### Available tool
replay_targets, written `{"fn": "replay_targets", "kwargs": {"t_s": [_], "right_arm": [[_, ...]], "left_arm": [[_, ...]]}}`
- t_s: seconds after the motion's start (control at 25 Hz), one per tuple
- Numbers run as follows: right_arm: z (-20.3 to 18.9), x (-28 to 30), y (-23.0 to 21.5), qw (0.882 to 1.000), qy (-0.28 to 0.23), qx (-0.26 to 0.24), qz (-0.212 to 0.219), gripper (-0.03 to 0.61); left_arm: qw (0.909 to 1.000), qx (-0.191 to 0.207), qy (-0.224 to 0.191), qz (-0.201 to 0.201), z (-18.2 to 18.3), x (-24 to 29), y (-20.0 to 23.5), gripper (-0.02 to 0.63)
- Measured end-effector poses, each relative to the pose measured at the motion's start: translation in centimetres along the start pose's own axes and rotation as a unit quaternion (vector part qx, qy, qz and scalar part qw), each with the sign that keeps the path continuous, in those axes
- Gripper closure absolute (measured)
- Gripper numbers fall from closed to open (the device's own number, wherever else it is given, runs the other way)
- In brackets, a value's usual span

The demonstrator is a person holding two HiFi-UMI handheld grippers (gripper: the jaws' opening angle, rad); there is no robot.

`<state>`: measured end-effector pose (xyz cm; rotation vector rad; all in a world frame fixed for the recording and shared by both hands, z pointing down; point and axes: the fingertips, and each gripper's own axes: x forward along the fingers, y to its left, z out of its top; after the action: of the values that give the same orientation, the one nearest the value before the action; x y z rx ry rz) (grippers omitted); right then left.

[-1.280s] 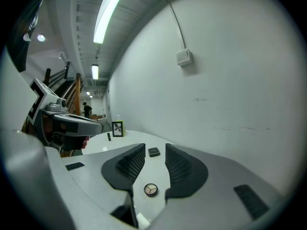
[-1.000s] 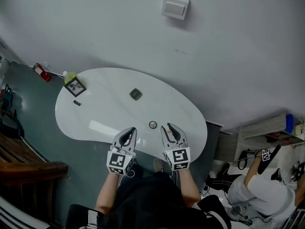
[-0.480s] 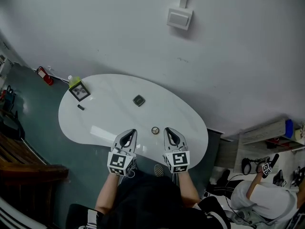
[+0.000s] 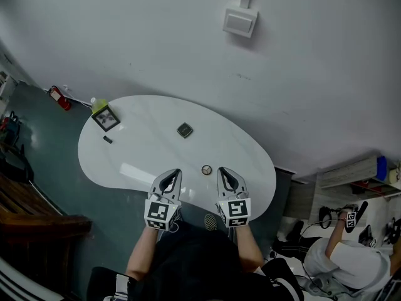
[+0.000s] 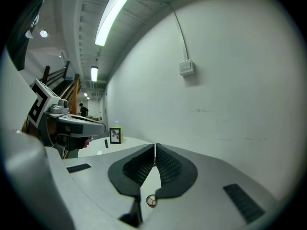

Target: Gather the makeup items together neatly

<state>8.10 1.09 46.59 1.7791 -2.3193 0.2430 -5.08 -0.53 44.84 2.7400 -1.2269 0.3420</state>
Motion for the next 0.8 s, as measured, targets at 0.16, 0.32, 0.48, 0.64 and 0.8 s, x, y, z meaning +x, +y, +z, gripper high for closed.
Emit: {"fn": "replay_targets", "kwargs": {"t_s": [0.16, 0.32, 0.48, 0.64, 0.8], "right_arm": [[-0.2, 0.3, 0.7, 1.0, 0.005, 0.001, 0.001, 0.543], [0.0, 1.2, 1.8, 1.0, 0.006, 0.004, -0.003, 0.543], [0.2, 2.5, 3.4, 1.0, 0.007, 0.01, -0.016, 0.543], [0.7, 4.1, 5.8, 0.999, 0.006, 0.014, -0.036, 0.543], [1.6, 5.4, 8.3, 0.999, 0.005, 0.012, -0.053, 0.542]], "left_arm": [[0.9998, -0.02, 0.001, -0.004, -0.5, -0.2, 0.7, 0.594], [0.9998, -0.018, 0.004, -0.009, -0.7, -0.4, 2.3, 0.594], [0.9996, -0.014, 0.002, -0.024, -0.7, -0.8, 4.5, 0.594], [0.999, -0.009, -0.002, -0.043, -0.7, -1.4, 7.3, 0.594], [0.9979, -0.008, -0.009, -0.064, -0.8, -1.9, 9.8, 0.594]]}}
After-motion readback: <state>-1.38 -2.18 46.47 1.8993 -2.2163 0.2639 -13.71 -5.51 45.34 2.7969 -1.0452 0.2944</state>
